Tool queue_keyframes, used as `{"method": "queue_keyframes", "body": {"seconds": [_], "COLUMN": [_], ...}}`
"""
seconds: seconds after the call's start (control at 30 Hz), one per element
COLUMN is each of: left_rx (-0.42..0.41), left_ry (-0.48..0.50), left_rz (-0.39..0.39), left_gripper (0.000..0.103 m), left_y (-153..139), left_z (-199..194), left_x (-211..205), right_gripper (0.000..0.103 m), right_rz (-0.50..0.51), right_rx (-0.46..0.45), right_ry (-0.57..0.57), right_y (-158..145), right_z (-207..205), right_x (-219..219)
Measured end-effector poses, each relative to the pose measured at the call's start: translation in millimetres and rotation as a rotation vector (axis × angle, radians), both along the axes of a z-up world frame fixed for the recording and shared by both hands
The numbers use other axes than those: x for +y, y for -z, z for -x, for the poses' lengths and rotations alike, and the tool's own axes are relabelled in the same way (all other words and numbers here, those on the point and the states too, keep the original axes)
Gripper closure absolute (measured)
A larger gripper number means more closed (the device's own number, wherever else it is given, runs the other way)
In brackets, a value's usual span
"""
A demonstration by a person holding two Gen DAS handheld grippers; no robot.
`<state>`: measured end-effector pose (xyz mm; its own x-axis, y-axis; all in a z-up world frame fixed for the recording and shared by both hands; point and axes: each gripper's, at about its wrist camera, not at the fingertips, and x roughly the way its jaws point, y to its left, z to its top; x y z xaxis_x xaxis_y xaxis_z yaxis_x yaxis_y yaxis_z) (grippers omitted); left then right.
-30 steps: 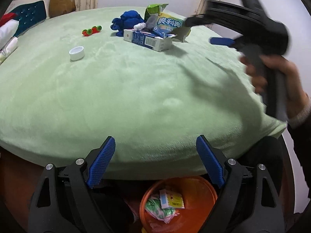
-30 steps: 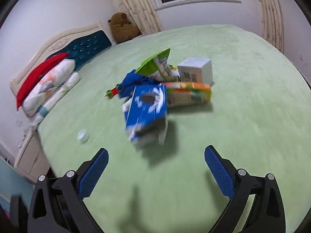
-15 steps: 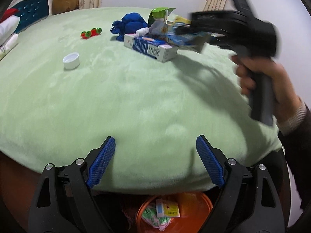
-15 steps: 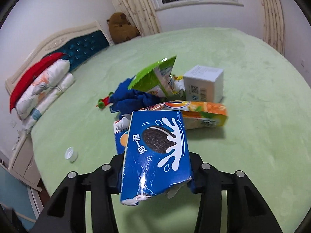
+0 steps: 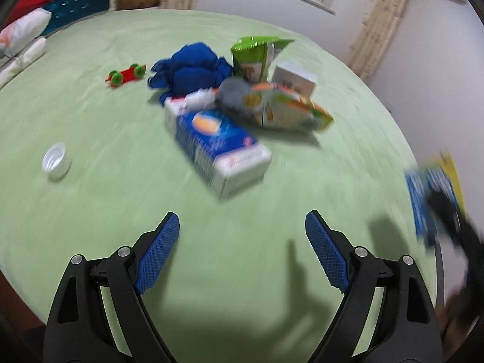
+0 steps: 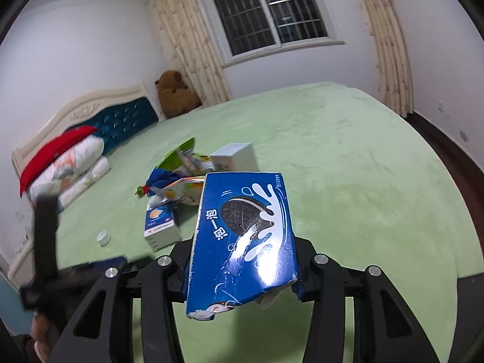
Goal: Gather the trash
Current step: 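Grasp the blue cookie box with the right tool while the left tool grasps a blue-white box, then carry both boxes to the orange bucket and open both tools to drop them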
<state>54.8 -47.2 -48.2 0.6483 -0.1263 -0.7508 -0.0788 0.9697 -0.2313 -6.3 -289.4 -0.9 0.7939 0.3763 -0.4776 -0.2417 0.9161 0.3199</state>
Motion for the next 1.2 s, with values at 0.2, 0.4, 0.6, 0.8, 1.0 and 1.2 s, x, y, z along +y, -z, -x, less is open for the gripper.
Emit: {"method": "queue_keyframes", "body": {"seconds": [0.2, 0.4, 0.6, 0.8, 1.0, 1.2], "left_rx": [0.045, 0.118, 0.087, 0.101, 0.105, 0.034], "left_ry": [-0.141, -0.251, -0.253, -0.106, -0.003, 0.095], "left_rz": [-0.091, -0.131, -0.140, -0.166, -0.271, -0.268], "left_gripper": [0.020, 0.020, 0.039, 0.049, 0.051, 0.051], "left_y": [5.9, 23.1, 22.2, 12.8, -1.0, -8.4], "left_z": [-51.2, -88.3, -83.6, -50.7, -0.5, 58.6], "left_x": [-10.0, -1.6, 4.7, 19.1, 48.2, 54.3], "right_gripper": [0.055, 0.054, 0.054, 0.054, 0.054, 0.054], "right_rz": [-0.032, -0.083, -0.016, -0.018, -0.037, -0.016], "right_rx": [-0.015, 0.036, 0.030, 0.049, 0.065, 0.070], "right_ry": [0.002, -0.025, -0.036, -0.054, -0.084, -0.148], "right_y": [2.0, 10.1, 11.0, 15.4, 16.6, 19.8], "right_z": [4.0, -5.8, -3.7, -1.4, 0.5, 9.3], "right_x": [-19.7, -22.2, -10.6, -6.1, 4.6, 28.9]}}
